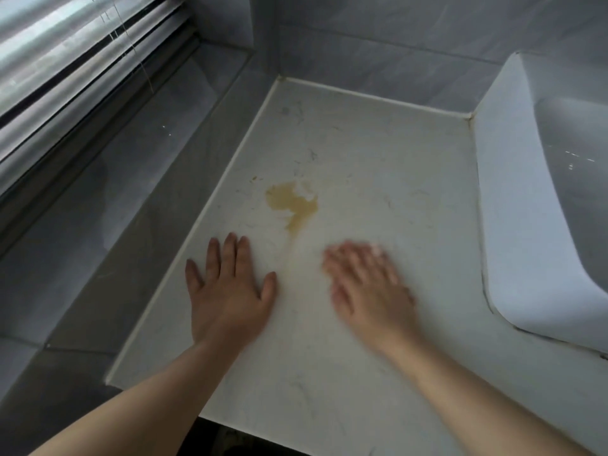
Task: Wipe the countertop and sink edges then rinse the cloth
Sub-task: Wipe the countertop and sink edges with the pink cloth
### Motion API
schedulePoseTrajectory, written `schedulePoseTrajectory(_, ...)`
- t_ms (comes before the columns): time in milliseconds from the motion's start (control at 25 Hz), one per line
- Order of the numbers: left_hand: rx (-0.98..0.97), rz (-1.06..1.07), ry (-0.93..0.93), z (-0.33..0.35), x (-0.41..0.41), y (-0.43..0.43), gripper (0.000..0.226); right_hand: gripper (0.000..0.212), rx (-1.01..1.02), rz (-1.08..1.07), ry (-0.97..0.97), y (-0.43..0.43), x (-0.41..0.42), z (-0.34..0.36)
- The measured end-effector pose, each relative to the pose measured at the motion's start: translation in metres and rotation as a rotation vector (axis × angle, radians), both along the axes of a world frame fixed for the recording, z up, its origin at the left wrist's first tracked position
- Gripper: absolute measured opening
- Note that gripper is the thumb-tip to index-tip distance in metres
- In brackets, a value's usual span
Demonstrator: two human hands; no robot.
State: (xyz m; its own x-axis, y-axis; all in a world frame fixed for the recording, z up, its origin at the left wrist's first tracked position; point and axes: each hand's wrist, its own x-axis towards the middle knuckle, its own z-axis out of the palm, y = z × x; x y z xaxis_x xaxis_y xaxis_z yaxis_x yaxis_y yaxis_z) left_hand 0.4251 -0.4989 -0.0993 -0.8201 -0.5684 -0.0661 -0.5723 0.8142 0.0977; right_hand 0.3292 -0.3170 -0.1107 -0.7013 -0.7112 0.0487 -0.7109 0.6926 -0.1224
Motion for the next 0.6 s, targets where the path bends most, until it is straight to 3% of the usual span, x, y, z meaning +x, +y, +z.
schedulePoseTrajectory(160, 0.000, -0.014, -0.007, 0.001, 0.000, -0.002, 0.087, 0.050, -0.024, -0.495, -0.078, -0.025, -0.094, 0.007)
schedulePoseTrajectory(240, 0.017, -0.006, -0.001, 0.001, 0.000, -0.001, 0.086, 0.051, -0.015, -0.414, -0.102, -0.070, -0.090, 0.009)
schedulePoseTrajectory(400, -0.012, -0.127, 0.025, 0.004, 0.007, -0.023, 0.081, 0.054, 0.003, 0.102, -0.048, -0.080, -0.016, 0.003)
schedulePoseTrajectory(520, -0.106, -0.341, -0.044, 0.001, 0.022, -0.048, 0.074, 0.056, -0.026, -0.024, 0.022, -0.038, -0.018, 0.000)
schedulePoseTrajectory(600, -0.099, -0.313, -0.058, 0.000, 0.027, -0.053, 0.076, 0.056, -0.003, -0.216, 0.044, -0.030, -0.050, 0.000)
